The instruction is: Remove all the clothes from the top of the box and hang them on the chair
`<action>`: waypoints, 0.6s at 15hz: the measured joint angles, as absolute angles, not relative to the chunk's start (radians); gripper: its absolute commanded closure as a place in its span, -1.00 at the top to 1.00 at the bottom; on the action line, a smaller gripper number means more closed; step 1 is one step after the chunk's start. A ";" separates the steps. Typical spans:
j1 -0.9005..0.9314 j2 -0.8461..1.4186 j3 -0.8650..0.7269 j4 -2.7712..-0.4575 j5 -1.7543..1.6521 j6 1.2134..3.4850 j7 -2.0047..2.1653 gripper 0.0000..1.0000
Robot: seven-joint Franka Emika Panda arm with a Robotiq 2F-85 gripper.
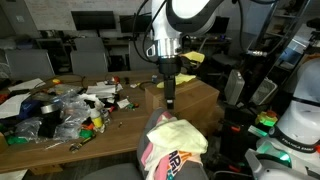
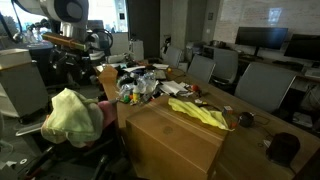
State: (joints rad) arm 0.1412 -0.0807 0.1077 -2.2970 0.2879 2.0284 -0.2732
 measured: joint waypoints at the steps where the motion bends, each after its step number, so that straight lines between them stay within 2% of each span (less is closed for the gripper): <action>1: 0.132 -0.097 0.099 -2.293 0.283 2.029 -0.250 1.00; 9: 0.004 -0.213 -0.001 -2.188 0.187 2.030 -0.023 1.00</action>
State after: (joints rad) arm 0.0038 -0.2127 -0.0014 -2.1877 0.1868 2.0301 -0.0227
